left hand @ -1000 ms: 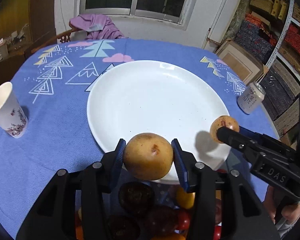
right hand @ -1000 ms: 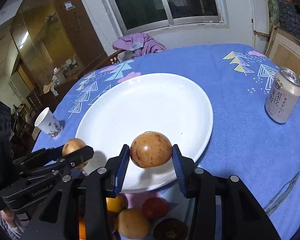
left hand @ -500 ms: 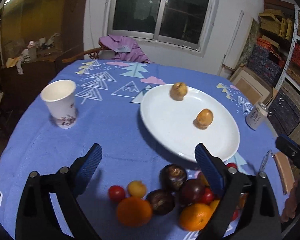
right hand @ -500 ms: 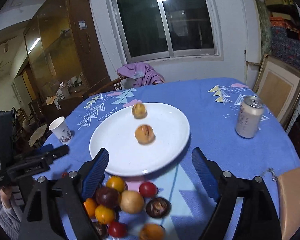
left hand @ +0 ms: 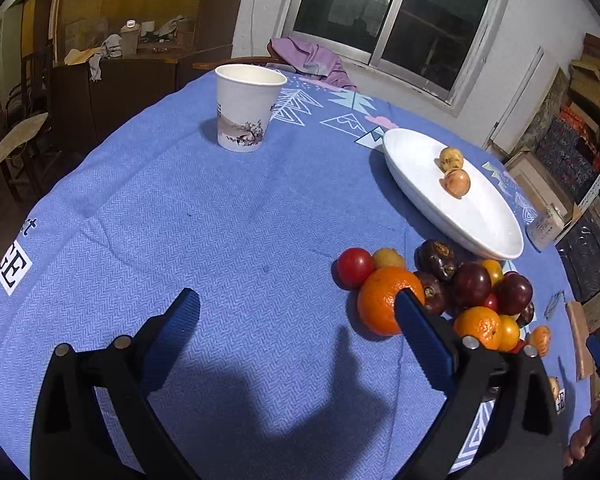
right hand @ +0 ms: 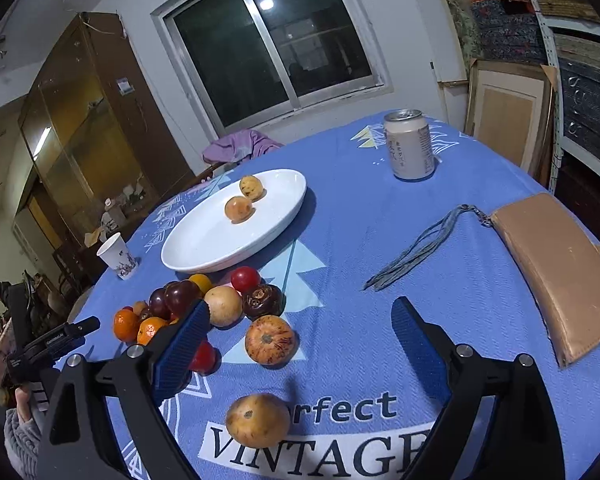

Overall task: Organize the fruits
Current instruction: 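Grasp the large orange with the left tool while the right tool grasps a brown pear, then place the orange and brown pear on the white plate, opening both tools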

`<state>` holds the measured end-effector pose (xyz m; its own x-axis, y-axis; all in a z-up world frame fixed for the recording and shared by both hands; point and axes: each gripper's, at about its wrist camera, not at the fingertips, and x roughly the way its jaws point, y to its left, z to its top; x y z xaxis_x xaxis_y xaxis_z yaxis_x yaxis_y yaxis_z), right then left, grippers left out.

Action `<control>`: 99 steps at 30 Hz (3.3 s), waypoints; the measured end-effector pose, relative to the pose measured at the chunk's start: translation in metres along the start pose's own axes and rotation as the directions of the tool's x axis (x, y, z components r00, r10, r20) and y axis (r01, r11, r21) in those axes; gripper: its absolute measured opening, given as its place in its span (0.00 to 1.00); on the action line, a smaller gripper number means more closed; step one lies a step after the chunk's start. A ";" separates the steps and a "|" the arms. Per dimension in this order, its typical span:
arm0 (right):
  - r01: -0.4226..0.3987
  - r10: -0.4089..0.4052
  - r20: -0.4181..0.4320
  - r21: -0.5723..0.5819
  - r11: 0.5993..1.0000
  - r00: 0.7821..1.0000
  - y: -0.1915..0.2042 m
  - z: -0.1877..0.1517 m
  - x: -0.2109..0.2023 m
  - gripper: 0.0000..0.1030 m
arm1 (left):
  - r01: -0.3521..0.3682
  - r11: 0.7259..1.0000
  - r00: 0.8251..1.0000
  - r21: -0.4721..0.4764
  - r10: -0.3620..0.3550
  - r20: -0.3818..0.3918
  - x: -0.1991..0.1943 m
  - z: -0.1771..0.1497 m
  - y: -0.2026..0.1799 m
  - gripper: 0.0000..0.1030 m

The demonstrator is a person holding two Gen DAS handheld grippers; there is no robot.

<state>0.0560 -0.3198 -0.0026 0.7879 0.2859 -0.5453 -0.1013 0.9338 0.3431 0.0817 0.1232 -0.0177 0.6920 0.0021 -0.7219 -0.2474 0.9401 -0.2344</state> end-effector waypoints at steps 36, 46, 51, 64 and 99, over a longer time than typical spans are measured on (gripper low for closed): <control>-0.011 0.008 -0.057 -0.047 0.999 0.998 0.013 -0.007 0.004 0.94 | 0.086 0.958 0.996 0.272 -0.077 -0.046 0.042 -0.002 -0.068 0.61; -0.011 0.009 -0.066 -0.032 0.999 0.998 0.010 -0.007 0.006 0.94 | 0.103 0.947 0.994 0.304 -0.084 -0.077 0.038 -0.015 -0.071 0.48; -0.014 0.012 -0.070 -0.023 1.000 0.998 0.008 -0.006 0.007 0.94 | 0.110 0.956 0.993 0.271 -0.093 -0.077 0.038 -0.011 -0.063 0.44; -0.033 0.025 -0.121 -0.070 0.997 0.992 0.015 -0.011 0.015 0.94 | 0.094 0.965 0.995 0.244 -0.080 -0.066 0.043 -0.005 -0.061 0.43; -0.037 -0.038 -0.301 -0.240 0.970 0.953 0.047 -0.023 0.026 0.44 | 0.138 0.959 0.990 0.246 -0.135 -0.030 0.012 0.010 -0.067 0.43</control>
<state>0.0577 -0.2633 -0.0175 0.5720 0.3020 -0.7626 -0.2734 0.9468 0.1699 0.1132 0.0640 -0.0040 0.6984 -0.1348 -0.7029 0.0247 0.9860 -0.1646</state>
